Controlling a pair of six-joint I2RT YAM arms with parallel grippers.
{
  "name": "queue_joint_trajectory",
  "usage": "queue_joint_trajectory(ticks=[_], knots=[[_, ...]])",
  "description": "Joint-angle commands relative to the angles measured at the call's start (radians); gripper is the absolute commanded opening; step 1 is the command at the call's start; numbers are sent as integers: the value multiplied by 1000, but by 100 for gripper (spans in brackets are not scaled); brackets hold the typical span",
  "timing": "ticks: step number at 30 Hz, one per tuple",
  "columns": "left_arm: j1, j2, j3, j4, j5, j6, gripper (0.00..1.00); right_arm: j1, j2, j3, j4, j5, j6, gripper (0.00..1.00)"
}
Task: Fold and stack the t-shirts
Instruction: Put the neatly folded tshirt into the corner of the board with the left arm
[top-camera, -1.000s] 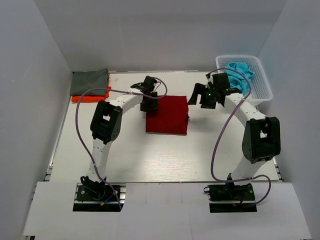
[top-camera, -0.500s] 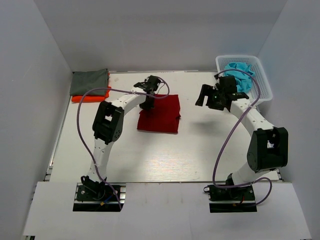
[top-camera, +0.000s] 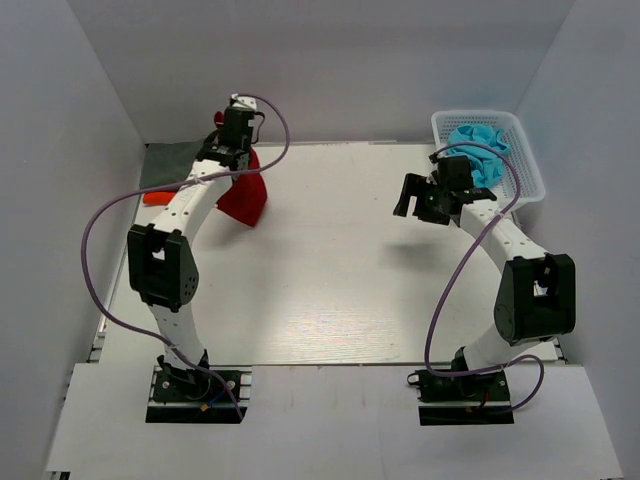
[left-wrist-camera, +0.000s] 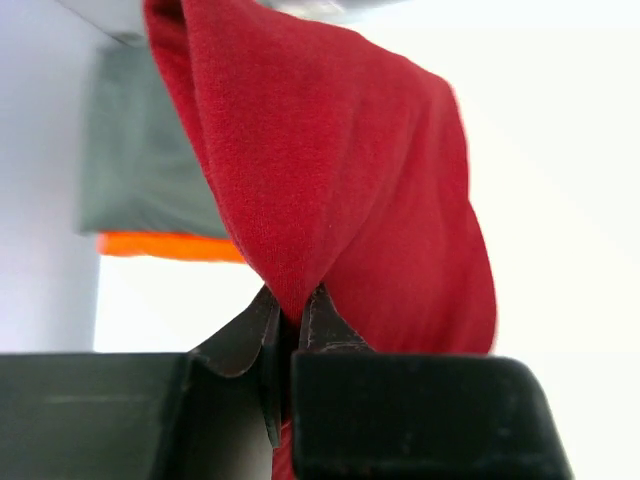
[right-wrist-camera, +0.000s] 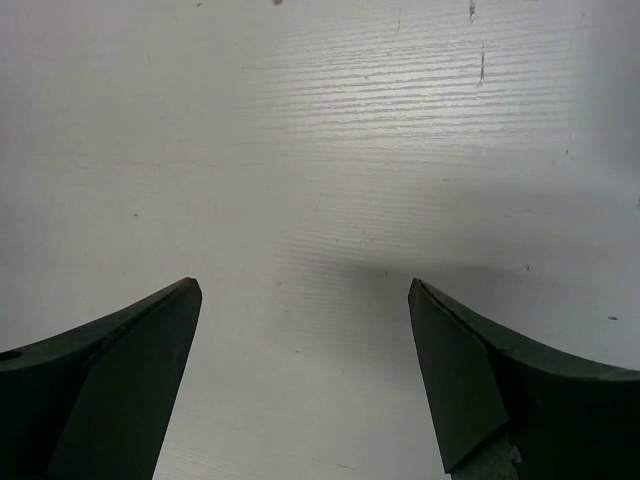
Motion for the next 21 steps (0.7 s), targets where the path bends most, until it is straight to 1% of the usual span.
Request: queue_joint_trajectory(ticks=[1, 2, 4, 10, 13, 17, 21], knots=[[59, -58, -34, 147, -15, 130, 0, -6, -23, 26, 28, 12, -19, 90], [71, -58, -43, 194, -3, 149, 0, -3, -19, 32, 22, 9, -22, 90], [110, -58, -43, 234, 22, 199, 0, -6, -11, 55, 13, 9, -20, 90], [202, -3, 4, 366, 92, 299, 0, -3, 30, 117, -16, -17, -22, 90], [243, 27, 65, 376, 143, 308, 0, -5, 46, 138, -24, -29, -25, 90], [265, 50, 147, 362, 198, 308, 0, -3, 67, 174, -39, -32, -28, 90], [274, 60, 239, 318, 296, 286, 0, -5, 105, 215, -49, -43, -28, 90]])
